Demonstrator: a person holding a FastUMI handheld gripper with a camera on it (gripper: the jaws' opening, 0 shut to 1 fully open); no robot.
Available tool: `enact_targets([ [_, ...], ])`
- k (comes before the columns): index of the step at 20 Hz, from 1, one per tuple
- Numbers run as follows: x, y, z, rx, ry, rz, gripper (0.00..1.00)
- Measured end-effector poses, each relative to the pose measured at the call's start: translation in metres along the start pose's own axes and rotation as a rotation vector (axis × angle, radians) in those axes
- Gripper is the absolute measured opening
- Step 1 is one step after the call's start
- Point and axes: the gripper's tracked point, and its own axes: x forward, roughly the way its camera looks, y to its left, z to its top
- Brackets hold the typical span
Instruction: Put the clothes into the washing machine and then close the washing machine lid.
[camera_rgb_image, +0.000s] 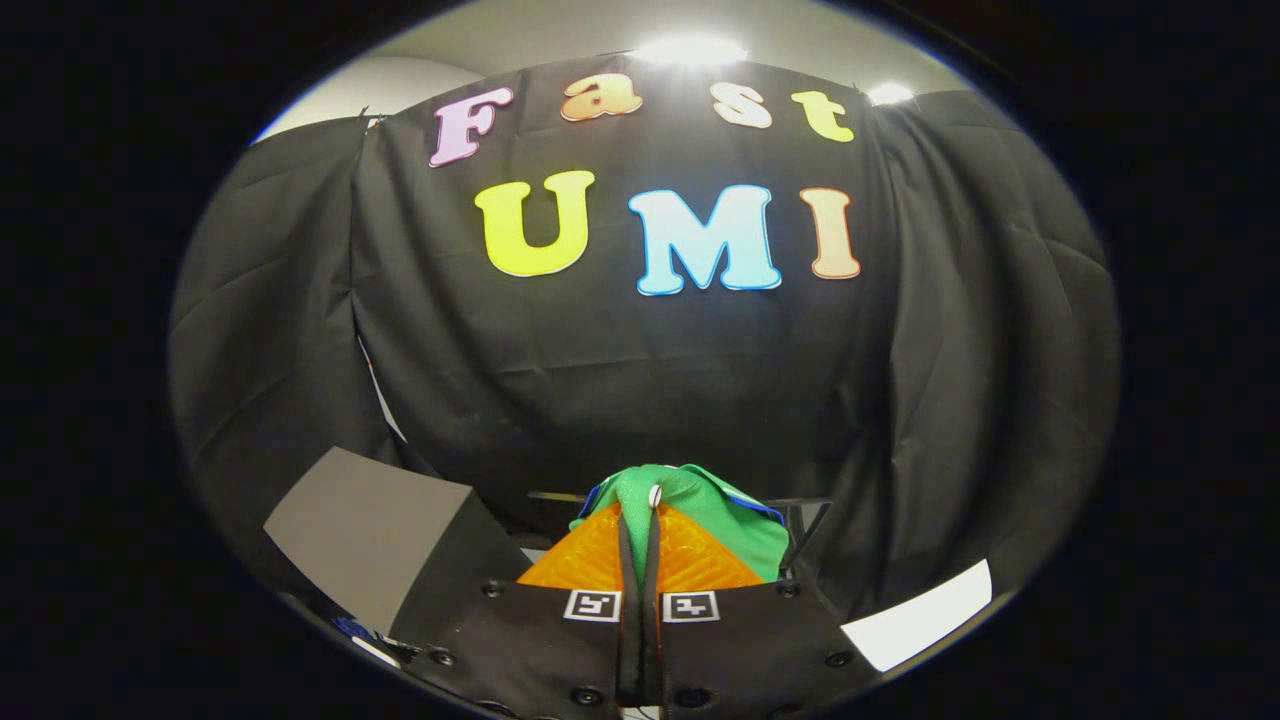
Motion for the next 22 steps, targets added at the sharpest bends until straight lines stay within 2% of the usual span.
enact_targets([
  [8, 0.037, -0.003, -0.062, -0.007, 0.117, 0.011, 0.01],
  [19, 0.087, 0.002, -0.182, -0.05, 0.337, 0.019, 0.01],
  [22, 0.098, 0.005, -0.203, -0.067, 0.387, 0.015, 0.01],
])
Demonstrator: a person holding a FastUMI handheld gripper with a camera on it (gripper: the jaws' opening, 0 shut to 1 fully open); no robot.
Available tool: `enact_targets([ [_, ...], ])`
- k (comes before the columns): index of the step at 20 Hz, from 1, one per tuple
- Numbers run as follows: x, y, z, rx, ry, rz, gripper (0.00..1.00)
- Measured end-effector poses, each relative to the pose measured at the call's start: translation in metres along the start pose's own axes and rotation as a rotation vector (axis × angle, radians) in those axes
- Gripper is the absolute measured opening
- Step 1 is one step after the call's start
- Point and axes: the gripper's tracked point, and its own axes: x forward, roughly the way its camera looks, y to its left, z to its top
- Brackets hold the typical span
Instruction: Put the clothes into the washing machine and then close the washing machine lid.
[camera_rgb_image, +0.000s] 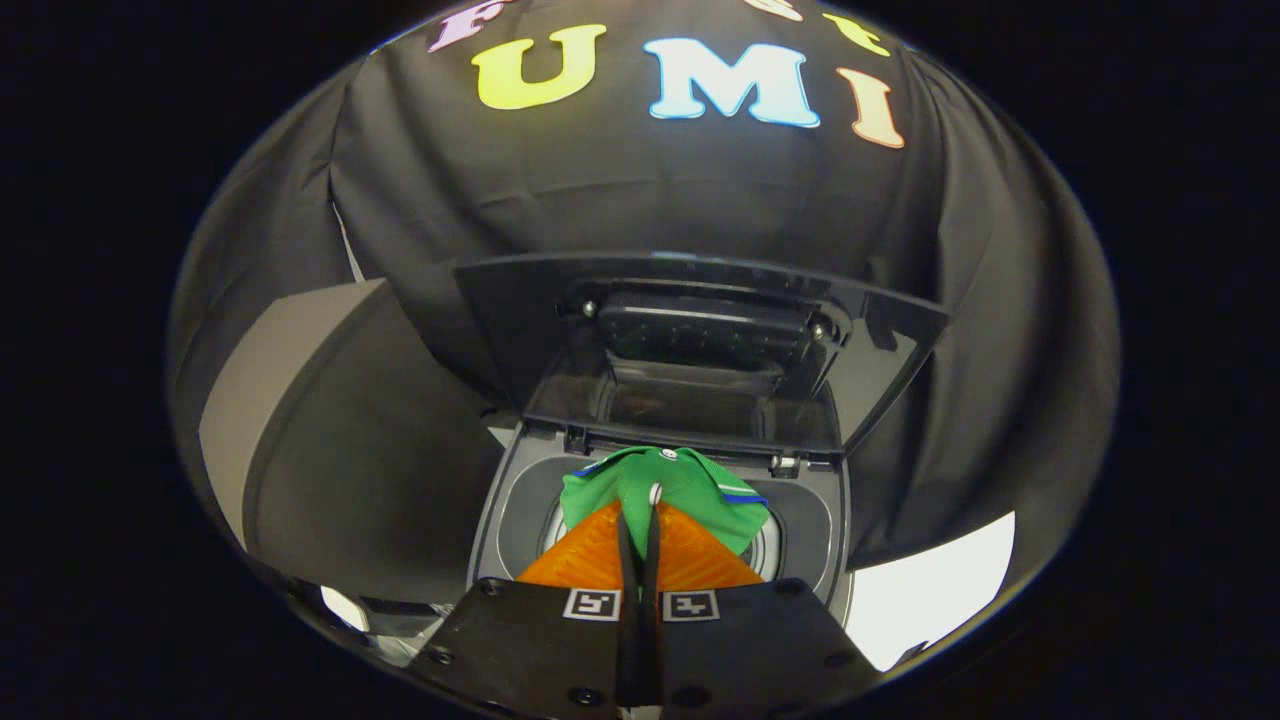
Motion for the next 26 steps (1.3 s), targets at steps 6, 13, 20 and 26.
enact_targets([
  [6, 0.034, -0.006, -0.027, 0.014, 0.054, -0.02, 0.01],
  [13, 0.07, -0.016, -0.06, 0.065, 0.146, -0.034, 0.01],
  [20, 0.088, -0.021, -0.086, 0.061, 0.218, -0.047, 0.01],
  [26, 0.089, -0.021, -0.088, 0.066, 0.226, -0.042, 0.02],
])
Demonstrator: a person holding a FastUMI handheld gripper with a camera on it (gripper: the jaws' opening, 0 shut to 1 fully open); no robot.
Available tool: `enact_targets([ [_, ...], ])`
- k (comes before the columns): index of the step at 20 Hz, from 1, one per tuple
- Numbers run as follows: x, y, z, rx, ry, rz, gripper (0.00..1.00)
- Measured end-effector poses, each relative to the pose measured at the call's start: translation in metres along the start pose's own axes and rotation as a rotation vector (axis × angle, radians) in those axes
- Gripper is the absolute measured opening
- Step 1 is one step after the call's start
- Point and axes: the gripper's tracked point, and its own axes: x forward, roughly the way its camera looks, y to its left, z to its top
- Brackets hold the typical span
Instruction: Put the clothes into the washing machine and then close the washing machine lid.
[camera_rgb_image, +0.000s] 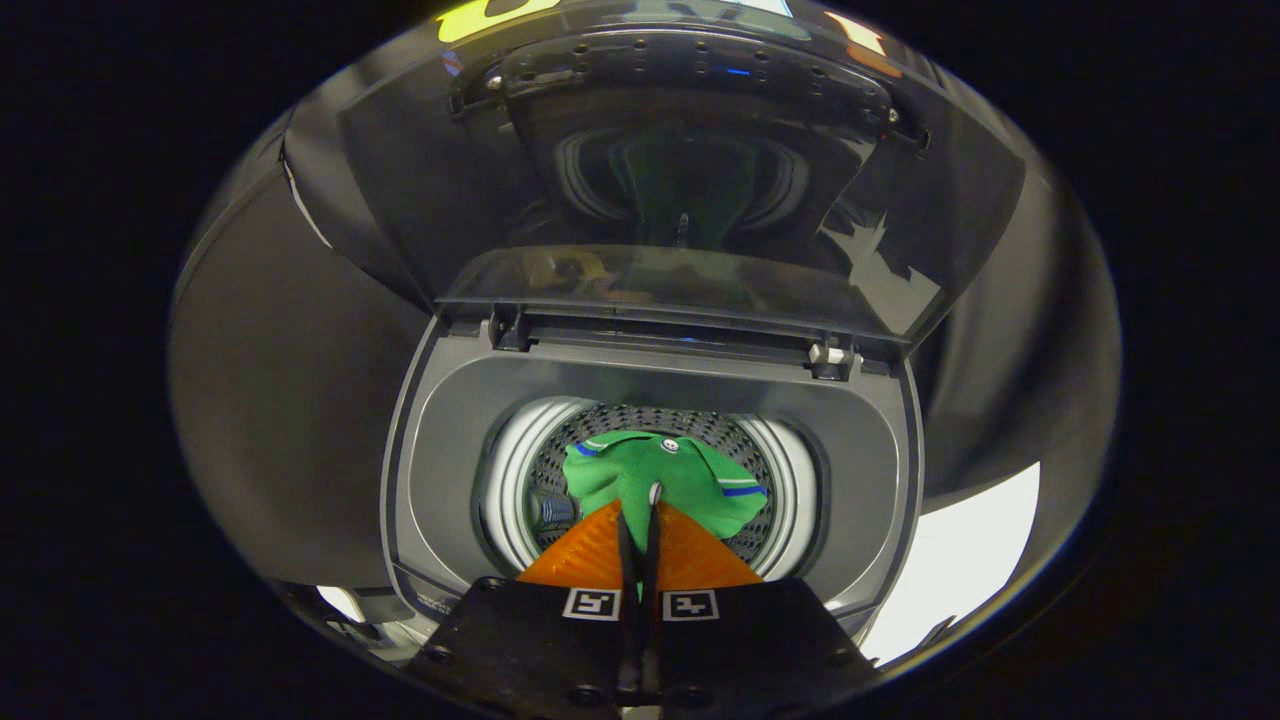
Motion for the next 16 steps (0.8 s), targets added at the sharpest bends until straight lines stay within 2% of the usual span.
enact_targets([
  [3, 0.001, 0.001, -0.006, 0.079, 0.056, 0.026, 0.61],
  [5, 0.001, -0.001, 0.0, 0.13, 0.042, 0.034, 1.0],
  [6, 0.005, -0.003, 0.002, 0.138, 0.028, 0.029, 0.96],
  [8, -0.001, -0.002, 0.002, 0.144, 0.027, 0.039, 0.98],
  [16, -0.022, -0.002, 0.016, 0.132, -0.051, 0.051, 0.99],
])
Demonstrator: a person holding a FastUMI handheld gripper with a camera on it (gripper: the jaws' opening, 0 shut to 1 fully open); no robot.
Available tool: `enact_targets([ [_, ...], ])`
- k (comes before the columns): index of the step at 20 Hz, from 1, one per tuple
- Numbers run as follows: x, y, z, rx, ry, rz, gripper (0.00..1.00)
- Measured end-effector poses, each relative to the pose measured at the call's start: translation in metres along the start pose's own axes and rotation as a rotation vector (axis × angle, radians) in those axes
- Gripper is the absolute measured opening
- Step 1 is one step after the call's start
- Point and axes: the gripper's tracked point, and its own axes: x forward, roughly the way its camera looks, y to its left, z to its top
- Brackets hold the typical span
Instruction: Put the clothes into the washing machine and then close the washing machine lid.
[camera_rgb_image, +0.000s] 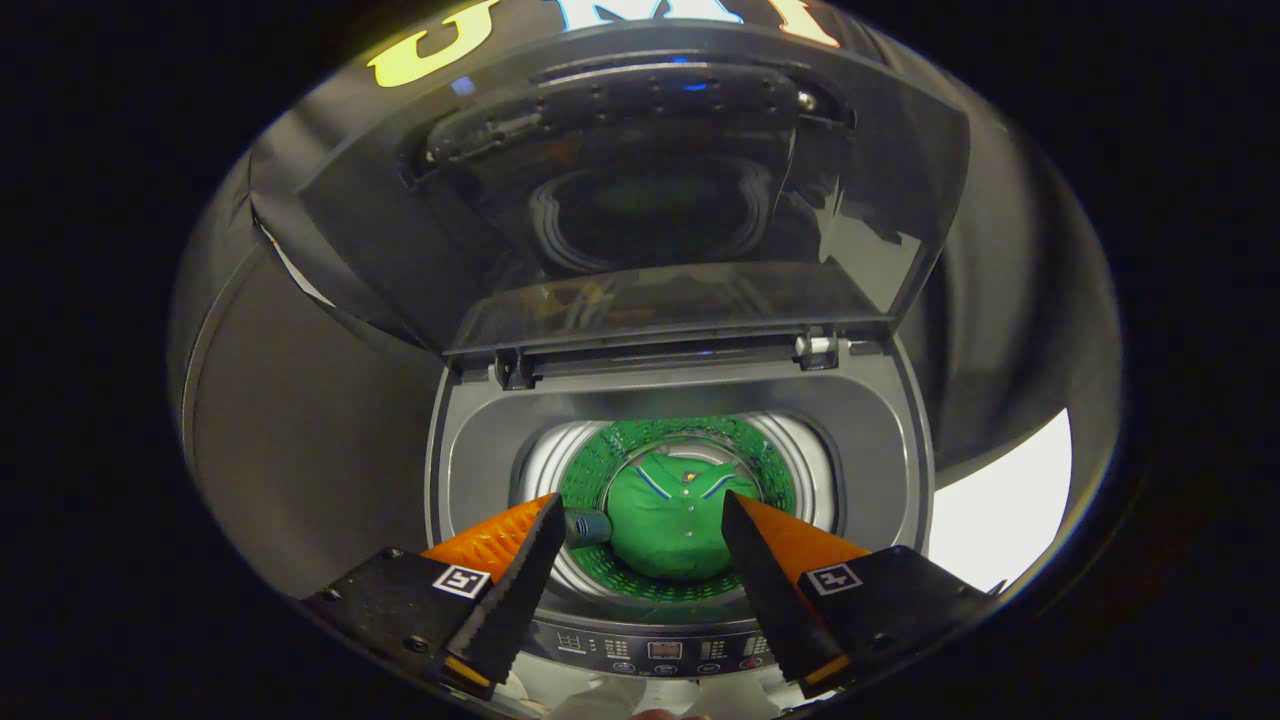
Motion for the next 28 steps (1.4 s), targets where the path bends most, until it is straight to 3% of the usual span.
enact_targets([
  [8, -0.073, 0.009, 0.046, -0.028, -0.191, 0.078, 0.99],
  [13, -0.137, 0.019, 0.088, 0.037, -0.324, 0.154, 0.98],
  [18, -0.194, 0.02, 0.125, 0.054, -0.472, 0.176, 0.98],
  [25, -0.204, 0.017, 0.157, 0.053, -0.542, 0.155, 0.98],
  [28, -0.195, 0.036, 0.174, 0.005, -0.55, 0.206, 0.98],
])
